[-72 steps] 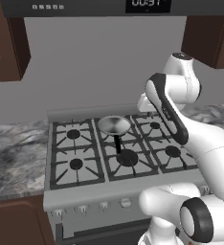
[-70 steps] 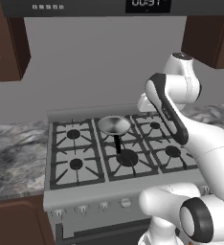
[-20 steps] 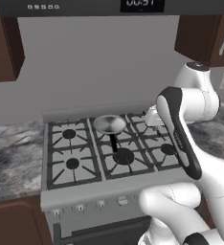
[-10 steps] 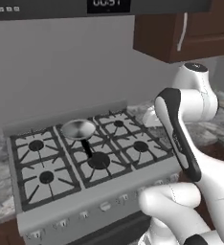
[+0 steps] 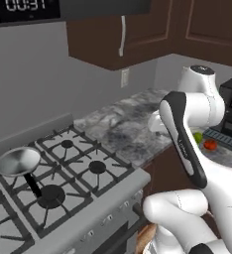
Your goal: Put the tomato and lime in the pan. Then turn on the rear center burner and set the heat to medium.
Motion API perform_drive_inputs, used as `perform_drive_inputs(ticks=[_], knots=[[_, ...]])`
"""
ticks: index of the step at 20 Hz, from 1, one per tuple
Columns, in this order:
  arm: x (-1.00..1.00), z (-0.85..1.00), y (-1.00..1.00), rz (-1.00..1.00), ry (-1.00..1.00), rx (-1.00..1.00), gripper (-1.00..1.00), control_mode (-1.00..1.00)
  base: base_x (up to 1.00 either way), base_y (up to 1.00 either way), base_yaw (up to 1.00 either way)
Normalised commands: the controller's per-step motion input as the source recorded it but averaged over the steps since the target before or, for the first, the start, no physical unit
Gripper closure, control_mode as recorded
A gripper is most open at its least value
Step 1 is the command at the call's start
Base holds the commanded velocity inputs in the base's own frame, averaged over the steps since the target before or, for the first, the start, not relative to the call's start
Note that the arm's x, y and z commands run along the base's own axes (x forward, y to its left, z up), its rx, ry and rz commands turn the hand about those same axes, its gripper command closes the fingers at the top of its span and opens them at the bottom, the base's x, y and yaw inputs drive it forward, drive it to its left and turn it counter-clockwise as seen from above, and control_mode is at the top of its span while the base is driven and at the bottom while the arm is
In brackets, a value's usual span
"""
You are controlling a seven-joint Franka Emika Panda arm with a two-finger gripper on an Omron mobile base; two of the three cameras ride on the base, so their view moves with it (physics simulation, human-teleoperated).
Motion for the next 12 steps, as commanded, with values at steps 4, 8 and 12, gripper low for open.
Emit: perform_drive_inputs(ticks=[4, 8, 12], knots=[[0.00, 0.00, 0.00, 0.00, 0.00, 0.00, -1.00, 1.00, 0.70, -0.37, 0.00], [0.00, 0.00, 0.00, 0.00, 0.00, 0.00, -1.00, 1.00, 0.68, -0.46, 0.04], [0.00, 0.00, 0.00, 0.00, 0.00, 0.00, -1.00, 1.00, 0.77, -0.24, -0.05]])
